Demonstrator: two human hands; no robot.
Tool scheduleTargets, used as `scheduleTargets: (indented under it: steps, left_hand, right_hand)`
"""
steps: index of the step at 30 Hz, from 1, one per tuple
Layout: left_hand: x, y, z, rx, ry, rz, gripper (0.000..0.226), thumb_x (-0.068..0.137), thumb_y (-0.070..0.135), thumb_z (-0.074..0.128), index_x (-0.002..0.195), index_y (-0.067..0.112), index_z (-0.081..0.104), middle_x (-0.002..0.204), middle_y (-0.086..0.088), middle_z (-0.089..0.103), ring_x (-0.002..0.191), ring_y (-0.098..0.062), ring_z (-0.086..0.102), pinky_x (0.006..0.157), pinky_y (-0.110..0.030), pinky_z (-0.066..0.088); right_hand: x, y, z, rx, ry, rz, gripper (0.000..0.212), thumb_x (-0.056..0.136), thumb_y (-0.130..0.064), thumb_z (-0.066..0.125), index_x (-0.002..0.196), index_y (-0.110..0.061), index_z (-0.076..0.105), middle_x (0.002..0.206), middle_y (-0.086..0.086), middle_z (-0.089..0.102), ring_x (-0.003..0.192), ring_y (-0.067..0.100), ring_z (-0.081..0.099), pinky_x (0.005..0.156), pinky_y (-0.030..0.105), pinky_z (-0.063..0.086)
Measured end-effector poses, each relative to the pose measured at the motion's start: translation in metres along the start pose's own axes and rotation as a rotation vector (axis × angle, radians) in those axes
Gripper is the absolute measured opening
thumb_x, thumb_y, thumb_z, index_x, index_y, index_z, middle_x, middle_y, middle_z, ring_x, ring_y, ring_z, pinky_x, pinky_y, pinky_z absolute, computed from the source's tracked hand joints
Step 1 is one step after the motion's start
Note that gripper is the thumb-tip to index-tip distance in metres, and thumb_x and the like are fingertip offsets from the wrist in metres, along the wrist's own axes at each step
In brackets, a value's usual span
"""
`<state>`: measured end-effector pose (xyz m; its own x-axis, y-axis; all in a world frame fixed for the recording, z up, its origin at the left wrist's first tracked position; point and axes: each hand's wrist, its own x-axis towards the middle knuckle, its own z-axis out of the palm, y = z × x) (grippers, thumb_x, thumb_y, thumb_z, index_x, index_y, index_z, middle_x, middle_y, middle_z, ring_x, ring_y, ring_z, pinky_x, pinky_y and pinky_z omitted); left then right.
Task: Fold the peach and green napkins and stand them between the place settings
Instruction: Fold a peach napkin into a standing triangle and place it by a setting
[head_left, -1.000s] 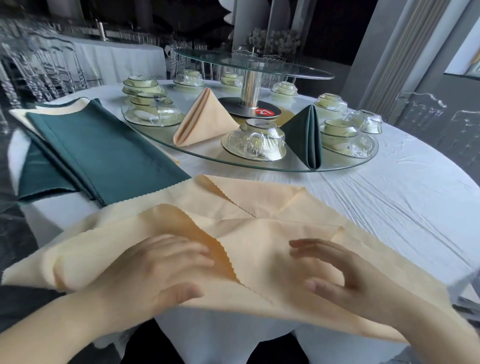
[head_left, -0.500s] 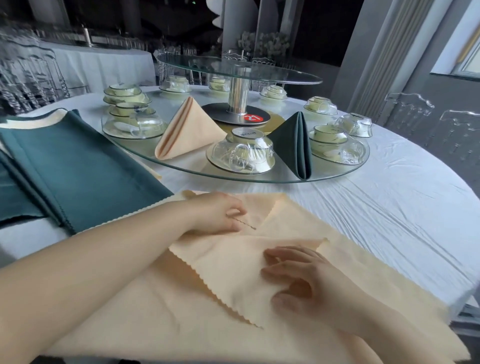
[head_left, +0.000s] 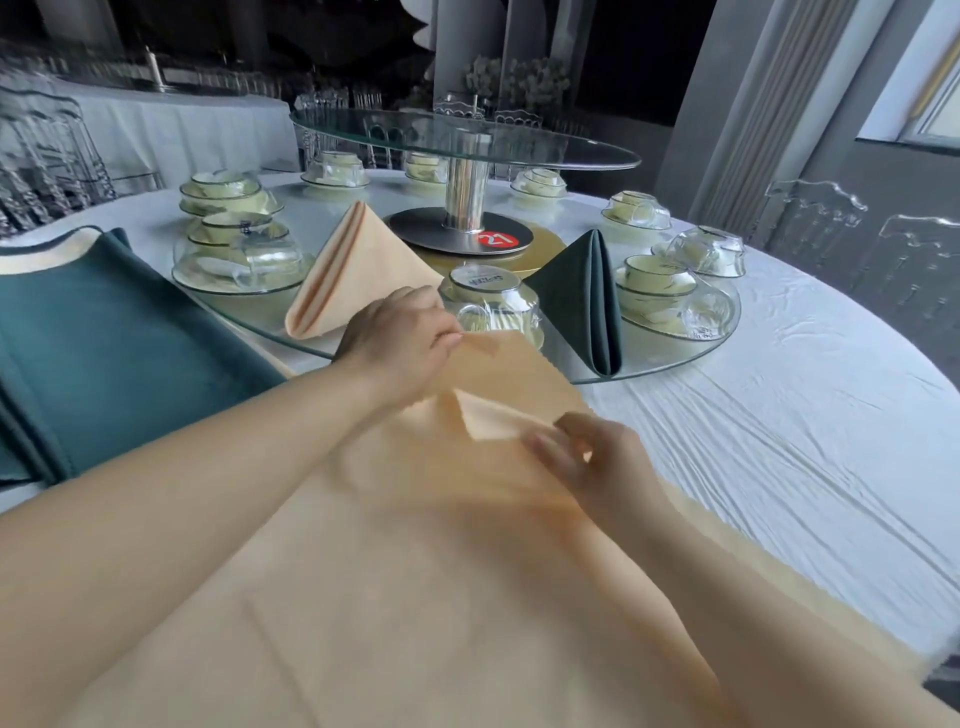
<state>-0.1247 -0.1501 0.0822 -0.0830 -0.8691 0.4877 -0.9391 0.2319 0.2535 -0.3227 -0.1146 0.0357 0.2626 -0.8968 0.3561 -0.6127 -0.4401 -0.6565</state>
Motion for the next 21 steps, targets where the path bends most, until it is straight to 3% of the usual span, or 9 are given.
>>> scheduleTargets:
  steps: [2, 5, 9, 11, 12, 14, 16, 18, 21]
  left_hand:
    - [0.005, -0.002, 0.003, 0.046, -0.019, 0.008, 0.027, 0.095, 0.024, 0.044, 0.112, 0.016, 0.064, 0.114, -0.005, 0.053, 0.114, -0.022, 0.041, 0.088, -0.028, 0.026]
    - [0.006, -0.004, 0.008, -0.025, 0.051, -0.002, 0.037, 0.094, 0.028, 0.039, 0.125, 0.016, 0.056, 0.118, -0.010, 0.051, 0.114, -0.027, 0.043, 0.093, -0.031, 0.027]
    - [-0.019, -0.010, 0.005, -0.183, 0.159, 0.034, 0.051, 0.083, 0.030, 0.031, 0.119, 0.008, 0.060, 0.113, -0.015, 0.058, 0.101, -0.032, 0.055, 0.088, -0.033, 0.035]
    - [-0.042, -0.007, 0.009, -0.102, 0.122, 0.199, 0.048, 0.083, 0.030, 0.032, 0.108, 0.007, 0.065, 0.106, -0.014, 0.064, 0.093, -0.031, 0.062, 0.082, -0.031, 0.039]
    - [-0.055, -0.001, 0.010, -0.064, -0.005, 0.255, 0.054, 0.083, 0.038, 0.029, 0.113, 0.009, 0.063, 0.113, -0.012, 0.063, 0.100, -0.029, 0.061, 0.087, -0.029, 0.038]
    - [-0.082, 0.012, 0.012, -0.001, -0.337, 0.244, 0.097, 0.068, 0.074, -0.001, 0.141, 0.019, 0.031, 0.148, 0.000, 0.031, 0.135, -0.011, 0.030, 0.106, -0.017, 0.010]
    - [-0.105, 0.017, 0.016, 0.005, -0.576, 0.185, 0.121, 0.039, 0.081, -0.032, 0.146, 0.030, -0.005, 0.154, 0.012, -0.008, 0.131, 0.008, -0.015, 0.093, -0.005, -0.025]
    - [-0.113, 0.017, 0.022, 0.018, -0.668, 0.205, 0.124, 0.032, 0.078, -0.038, 0.144, 0.031, -0.014, 0.152, 0.012, -0.019, 0.119, 0.010, -0.031, 0.083, -0.005, -0.034]
    - [-0.107, 0.013, 0.024, 0.031, -0.648, 0.169, 0.131, 0.026, 0.078, -0.040, 0.145, 0.032, -0.011, 0.153, 0.011, -0.019, 0.120, 0.009, -0.028, 0.090, -0.008, -0.032]
  right_hand:
    - [0.024, -0.002, 0.007, -0.057, 0.048, 0.088, 0.046, 0.082, -0.037, 0.061, 0.052, -0.020, 0.031, 0.049, -0.003, 0.037, 0.051, 0.011, 0.036, 0.050, 0.020, 0.028]
    - [0.048, -0.003, 0.018, -0.183, 0.104, 0.172, 0.046, 0.086, -0.037, 0.053, 0.055, -0.014, 0.029, 0.052, 0.000, 0.035, 0.057, 0.018, 0.033, 0.052, 0.023, 0.027]
    - [0.061, 0.001, 0.028, -0.246, 0.108, 0.212, 0.039, 0.091, -0.039, 0.043, 0.064, -0.012, 0.051, 0.061, 0.002, 0.045, 0.066, 0.021, 0.040, 0.055, 0.031, 0.026]
    - [0.064, 0.003, 0.031, -0.263, 0.119, 0.236, 0.044, 0.088, -0.040, 0.041, 0.054, -0.013, 0.037, 0.054, 0.003, 0.035, 0.059, 0.021, 0.033, 0.050, 0.032, 0.022]
    - [0.066, 0.004, 0.032, -0.289, 0.119, 0.243, 0.045, 0.087, -0.040, 0.040, 0.052, -0.013, 0.029, 0.052, 0.004, 0.031, 0.059, 0.022, 0.030, 0.049, 0.032, 0.020]
    - [0.068, 0.006, 0.034, -0.358, 0.103, 0.240, 0.046, 0.088, -0.038, 0.041, 0.053, -0.012, 0.027, 0.052, 0.005, 0.032, 0.063, 0.024, 0.034, 0.050, 0.031, 0.022]
    - [0.069, 0.008, 0.036, -0.420, 0.091, 0.215, 0.046, 0.090, -0.036, 0.041, 0.054, -0.011, 0.029, 0.052, 0.003, 0.036, 0.067, 0.026, 0.039, 0.056, 0.031, 0.022]
    - [0.067, 0.008, 0.033, -0.439, 0.050, 0.220, 0.044, 0.092, -0.037, 0.040, 0.055, -0.013, 0.035, 0.058, 0.002, 0.044, 0.074, 0.028, 0.045, 0.065, 0.026, 0.024]
    - [0.060, 0.009, 0.022, -0.419, -0.015, 0.252, 0.030, 0.093, -0.037, 0.042, 0.083, -0.013, 0.057, 0.091, 0.007, 0.064, 0.093, 0.027, 0.055, 0.073, 0.027, 0.030]
